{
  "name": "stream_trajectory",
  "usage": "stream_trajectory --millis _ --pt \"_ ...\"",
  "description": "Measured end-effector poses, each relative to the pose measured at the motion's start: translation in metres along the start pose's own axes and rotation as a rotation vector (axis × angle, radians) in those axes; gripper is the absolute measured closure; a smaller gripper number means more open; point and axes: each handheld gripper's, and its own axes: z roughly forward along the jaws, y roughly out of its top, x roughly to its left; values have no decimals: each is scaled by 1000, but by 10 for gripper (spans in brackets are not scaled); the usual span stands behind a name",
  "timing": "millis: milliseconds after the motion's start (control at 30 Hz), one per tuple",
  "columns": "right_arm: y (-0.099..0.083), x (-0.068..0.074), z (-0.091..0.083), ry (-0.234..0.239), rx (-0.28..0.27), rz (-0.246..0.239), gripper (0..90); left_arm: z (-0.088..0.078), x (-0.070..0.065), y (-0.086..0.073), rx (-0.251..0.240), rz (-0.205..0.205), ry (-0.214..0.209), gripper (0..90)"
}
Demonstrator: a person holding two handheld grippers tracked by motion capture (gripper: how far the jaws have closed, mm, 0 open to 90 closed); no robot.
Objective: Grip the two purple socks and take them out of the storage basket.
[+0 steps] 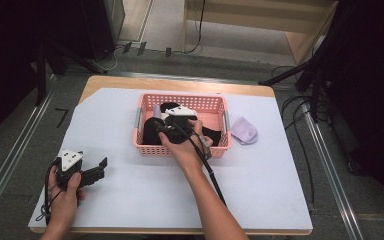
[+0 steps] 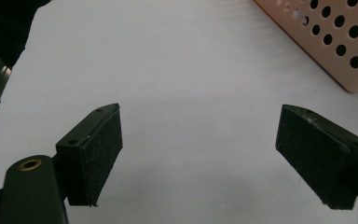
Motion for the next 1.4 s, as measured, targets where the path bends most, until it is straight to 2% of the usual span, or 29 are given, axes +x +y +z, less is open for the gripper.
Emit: stream_trajectory --millis 67,100,133,167,200,233,300,367,433,500,533,567,600,633,667,700,767,867,933,967,1033,1100,1233,1300,1400 --pt "0 5 6 13 43 4 600 0 0 0 -1 2 1 152" --pt "0 8 8 -6 61 -7 646 0 0 0 -1 2 1 152" --pt "0 8 8 -6 61 -7 646 0 0 0 -1 3 0 152" --pt "0 9 11 -27 100 -17 781 0 0 0 2 2 -1 152" --pt "0 9 11 -27 100 -17 781 0 0 0 2 2 -1 152" --pt "2 5 7 -41 107 7 862 0 0 0 0 1 -2 152" --pt "5 -1 2 -41 89 32 874 0 0 0 -2 -2 -2 152" --pt "9 -11 -3 -76 68 37 876 0 0 0 -3 -2 -3 152" --pt "12 -26 -9 -116 61 69 876 0 0 0 -4 -2 -4 152" --pt "13 -38 -13 -165 53 75 875 0 0 0 -3 -1 -3 152" --pt "13 -38 -13 -165 53 75 875 0 0 0 -3 -1 -3 152" --pt "14 -50 -18 -220 40 76 868 0 0 0 -3 3 -2 152" --pt "14 -50 -18 -220 40 76 868 0 0 0 -3 3 -2 152" --pt "14 -59 -21 -269 26 92 807 0 0 0 2 4 -2 152" --pt "14 -59 -21 -269 26 92 807 0 0 0 2 4 -2 152" --pt "13 -64 -23 -270 -9 106 675 0 0 0 0 4 -1 152" --pt "14 -64 -25 -248 -29 97 628 0 0 0 4 5 -1 152" --pt "16 -52 -21 -175 -59 51 582 0 -1 0 -2 5 1 152" --pt "17 -40 -16 -127 -55 19 576 0 0 0 1 5 -1 152" --pt "17 -40 -16 -127 -55 19 576 0 0 0 1 5 -1 152" --pt "18 -27 -5 -76 -17 -8 557 0 0 0 -4 2 -1 152" --pt "21 -22 3 -58 32 -11 562 0 0 0 -3 1 -3 152" --pt "23 -15 11 -44 71 -4 573 0 0 0 -5 0 -4 152" --pt "25 -12 15 -30 84 19 588 0 -1 0 -9 0 -3 152" --pt "28 -5 25 -52 149 31 563 0 0 0 -5 0 -5 152"
